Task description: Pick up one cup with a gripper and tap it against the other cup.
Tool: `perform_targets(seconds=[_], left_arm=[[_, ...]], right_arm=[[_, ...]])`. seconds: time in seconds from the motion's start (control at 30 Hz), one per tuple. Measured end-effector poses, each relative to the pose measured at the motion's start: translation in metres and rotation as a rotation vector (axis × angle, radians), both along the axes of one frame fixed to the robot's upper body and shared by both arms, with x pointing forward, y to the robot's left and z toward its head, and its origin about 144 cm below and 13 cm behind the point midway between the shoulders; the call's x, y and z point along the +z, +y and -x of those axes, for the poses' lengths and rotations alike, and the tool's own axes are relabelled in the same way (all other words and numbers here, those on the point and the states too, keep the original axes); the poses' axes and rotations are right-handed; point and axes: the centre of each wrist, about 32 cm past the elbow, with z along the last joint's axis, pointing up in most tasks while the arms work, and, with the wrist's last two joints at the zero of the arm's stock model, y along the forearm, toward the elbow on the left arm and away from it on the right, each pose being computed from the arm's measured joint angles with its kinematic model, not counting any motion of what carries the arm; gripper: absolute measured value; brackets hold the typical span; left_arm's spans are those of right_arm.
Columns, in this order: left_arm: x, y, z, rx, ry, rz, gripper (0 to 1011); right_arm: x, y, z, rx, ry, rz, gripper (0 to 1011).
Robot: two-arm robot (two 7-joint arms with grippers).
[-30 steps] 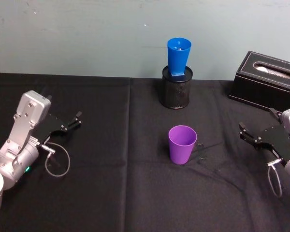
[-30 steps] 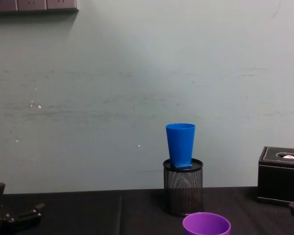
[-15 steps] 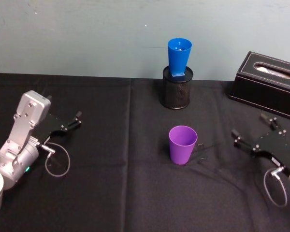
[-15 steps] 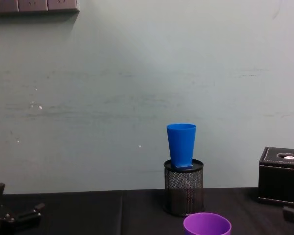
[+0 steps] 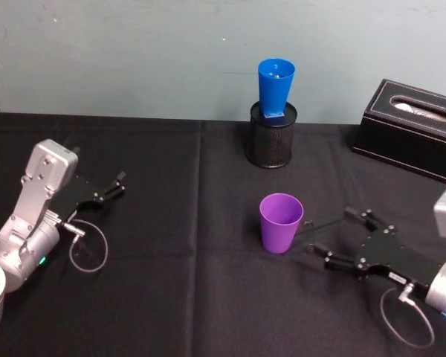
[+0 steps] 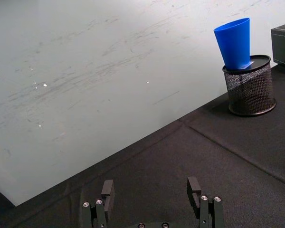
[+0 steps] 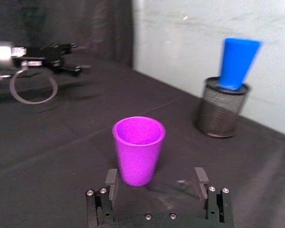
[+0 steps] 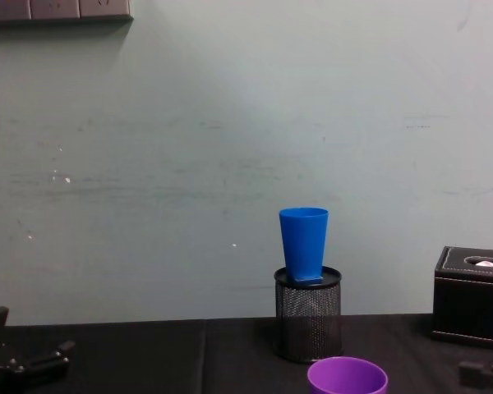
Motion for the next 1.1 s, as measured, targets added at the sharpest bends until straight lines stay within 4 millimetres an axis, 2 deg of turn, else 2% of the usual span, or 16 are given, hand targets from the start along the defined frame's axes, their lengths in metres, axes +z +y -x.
perform_targets(seconds=[0.37, 1.1], left_arm=[[0.0, 0.0, 0.0, 0.0, 0.0, 0.0, 1005], [0.0, 0.0, 0.0, 0.0, 0.0, 0.0, 1004]], right_arm=[[0.003, 0.017, -0.015, 0.083, 0.068, 0.006, 1002], [-0.018, 0.05, -0.046, 0.112, 0.072, -0.048, 1002]])
